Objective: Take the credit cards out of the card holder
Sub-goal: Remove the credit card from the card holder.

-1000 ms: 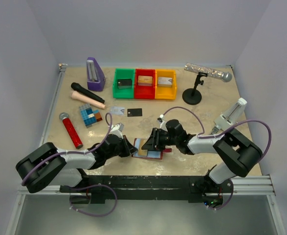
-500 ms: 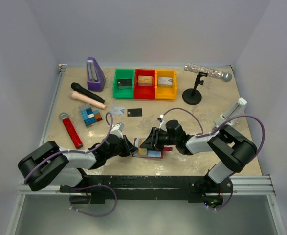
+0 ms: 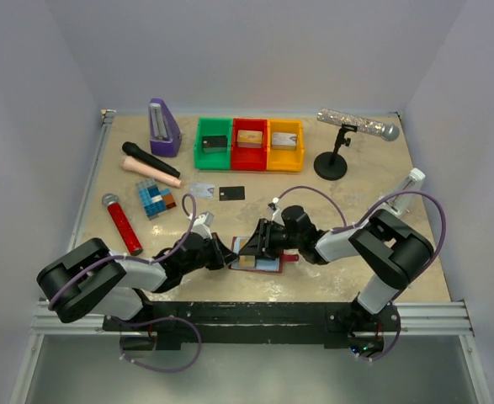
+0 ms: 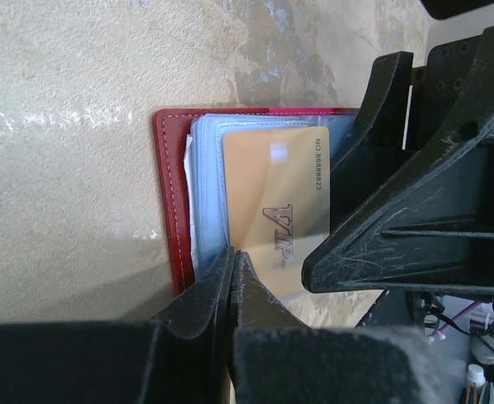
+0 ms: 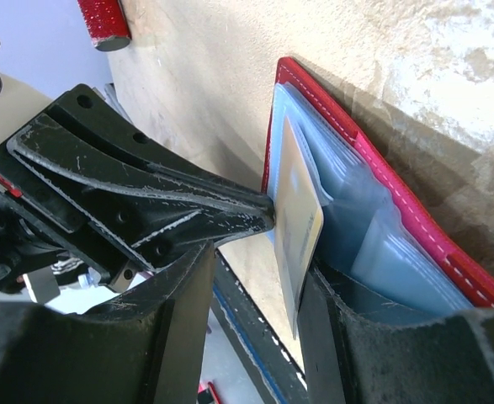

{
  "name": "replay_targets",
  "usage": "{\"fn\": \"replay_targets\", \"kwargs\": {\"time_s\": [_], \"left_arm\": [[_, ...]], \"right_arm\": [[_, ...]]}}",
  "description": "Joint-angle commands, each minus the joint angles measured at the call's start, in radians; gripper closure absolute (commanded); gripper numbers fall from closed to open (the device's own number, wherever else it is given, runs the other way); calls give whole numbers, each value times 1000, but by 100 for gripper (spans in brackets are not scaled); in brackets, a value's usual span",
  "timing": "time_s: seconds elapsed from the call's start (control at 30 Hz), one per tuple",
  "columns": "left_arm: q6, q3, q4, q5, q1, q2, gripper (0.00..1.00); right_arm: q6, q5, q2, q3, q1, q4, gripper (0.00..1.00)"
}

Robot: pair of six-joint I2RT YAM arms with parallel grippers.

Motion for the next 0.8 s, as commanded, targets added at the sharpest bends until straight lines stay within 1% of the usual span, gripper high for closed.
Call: {"fn": "replay_targets", "kwargs": {"time_s": [0.0, 0.2, 0.33, 0.53, 0.77], "left_arm": [[38, -34, -36, 33, -3, 22, 100], [37, -41, -30, 30, -1, 19, 100], [32, -49, -34, 14, -1, 15, 100], [15, -52, -82, -22, 0, 2, 100], [14, -52, -130, -56, 0, -14, 100]], "right_arm": [[11, -26, 13, 53, 14, 65, 54], [14, -38, 39, 66, 25, 80, 54], [10, -35, 11, 50, 25, 71, 54], [-45, -19, -64, 52, 25, -64, 55], [-76, -6, -105, 58, 25, -141, 56]]}}
